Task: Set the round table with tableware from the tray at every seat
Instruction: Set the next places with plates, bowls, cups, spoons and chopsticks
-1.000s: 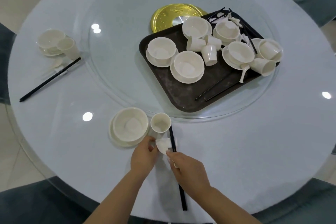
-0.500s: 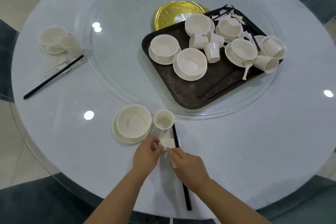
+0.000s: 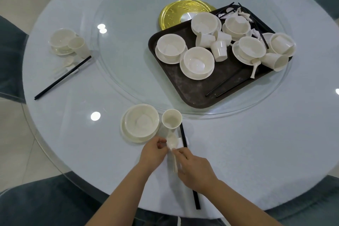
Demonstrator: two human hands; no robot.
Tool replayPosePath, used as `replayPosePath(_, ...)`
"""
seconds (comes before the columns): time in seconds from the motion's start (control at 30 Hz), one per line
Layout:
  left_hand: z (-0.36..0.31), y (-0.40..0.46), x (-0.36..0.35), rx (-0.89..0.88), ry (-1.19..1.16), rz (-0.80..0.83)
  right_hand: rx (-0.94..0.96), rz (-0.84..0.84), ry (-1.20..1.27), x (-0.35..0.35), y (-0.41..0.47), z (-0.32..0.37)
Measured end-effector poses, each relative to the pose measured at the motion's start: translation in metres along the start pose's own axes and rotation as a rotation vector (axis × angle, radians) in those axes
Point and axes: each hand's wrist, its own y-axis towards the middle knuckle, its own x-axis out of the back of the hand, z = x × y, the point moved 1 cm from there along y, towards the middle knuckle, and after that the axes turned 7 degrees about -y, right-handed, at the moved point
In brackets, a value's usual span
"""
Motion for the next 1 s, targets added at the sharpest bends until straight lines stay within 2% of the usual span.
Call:
replayPosePath(0.27, -0.003, -0.006, 0.004, 0.053, -0.061, 0.026, -0.09, 0.033, 0.021, 0.002, 0.002, -0.01)
replayPosePath(0.4, 0.004, -0.01, 0.008, 0.074, -0.069, -0.024, -0.134, -0.009, 0.057, 0.014, 0.006, -0.009)
replayPosePath(0.53, 0.013, -0.014, 0.016, 0.116, -0.101, -0.129, -0.118, -0.06, 0.123, 0.024, 0.014, 0.0)
replayPosePath(0.73, 0.019, -0.018, 0.041, 0.31, -0.402, -0.314, -0.073, -0.141, 0.25, 0.034, 0.026, 0.023)
replayPosePath(0.9, 0.023, -0.018, 0.064, 0.215, -0.352, -0.576, 0.036, -0.073, 0.156, 0.041, 0.048, 0.043)
replayPosePath(1.0, 0.022, -0.012, 0.075, 0.154, -0.346, -0.64, 0.026, 0.007, 0.103, 0.042, 0.064, 0.048)
